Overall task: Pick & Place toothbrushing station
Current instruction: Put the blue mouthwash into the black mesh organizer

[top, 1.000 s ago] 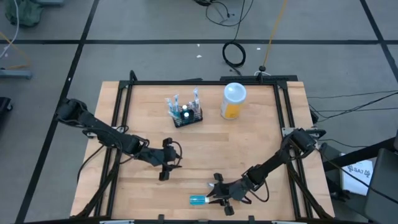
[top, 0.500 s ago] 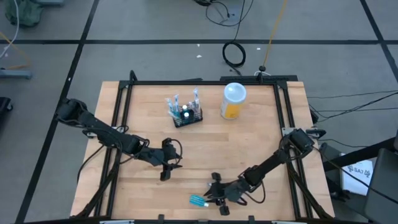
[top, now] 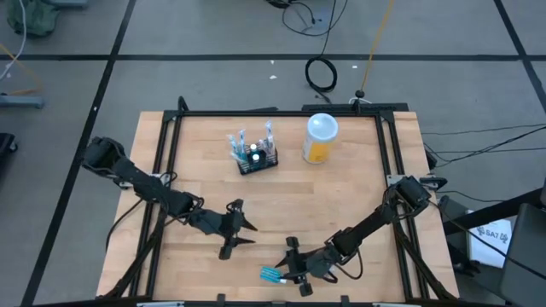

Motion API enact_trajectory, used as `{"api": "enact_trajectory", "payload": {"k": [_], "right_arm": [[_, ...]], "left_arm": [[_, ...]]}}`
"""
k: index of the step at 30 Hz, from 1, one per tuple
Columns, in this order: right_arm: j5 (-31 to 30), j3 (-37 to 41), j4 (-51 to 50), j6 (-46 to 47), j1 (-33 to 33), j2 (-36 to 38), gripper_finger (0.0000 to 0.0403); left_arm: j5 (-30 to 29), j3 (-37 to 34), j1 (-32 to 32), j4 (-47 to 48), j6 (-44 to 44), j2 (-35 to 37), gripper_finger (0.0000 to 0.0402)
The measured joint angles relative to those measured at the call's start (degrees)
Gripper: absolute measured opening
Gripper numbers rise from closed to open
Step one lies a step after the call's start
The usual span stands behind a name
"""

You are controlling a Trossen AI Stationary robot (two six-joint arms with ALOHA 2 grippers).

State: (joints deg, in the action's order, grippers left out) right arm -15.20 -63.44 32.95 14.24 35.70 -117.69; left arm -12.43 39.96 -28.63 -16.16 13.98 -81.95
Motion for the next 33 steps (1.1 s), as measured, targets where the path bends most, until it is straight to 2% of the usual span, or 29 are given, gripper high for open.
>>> {"api": "enact_trajectory", "payload": {"k": [7,12,18,21,24,28,33], "right_arm": [[-2.1,0.0,-0.2,-0.6,-0.8,0.0,0.0207],[-3.1,0.0,-0.2,-0.5,-2.1,0.0,0.0225],[-3.0,0.1,-0.2,-1.3,-3.1,0.0,0.0228],[-3.0,0.1,-0.2,-1.9,-3.6,0.0,0.0228],[-3.0,0.1,-0.9,-1.6,-3.9,0.0,0.0227],[-3.0,0.1,-4.4,-1.4,-3.7,0.0,0.0219],[-2.8,0.1,-3.9,-1.2,-3.2,0.0,0.0213]], "left_arm": [[5.6,0.0,-3.1,-15.1,-0.3,-10.9,0.0184],[5.8,0.0,-5.6,-24.4,-1.1,-18.1,0.0184],[5.8,4.3,-7.7,-24.5,0.3,-25.2,0.0197],[5.8,7.9,-8.4,-23.2,-0.8,-28.9,0.0223],[2.0,10.5,-9.0,-20.4,-2.4,-31.3,0.0256],[-0.1,12.4,-9.0,-19.8,0.7,-34.7,0.0294],[-1.1,13.7,-9.1,-19.9,1.5,-38.4,0.0310]]}}
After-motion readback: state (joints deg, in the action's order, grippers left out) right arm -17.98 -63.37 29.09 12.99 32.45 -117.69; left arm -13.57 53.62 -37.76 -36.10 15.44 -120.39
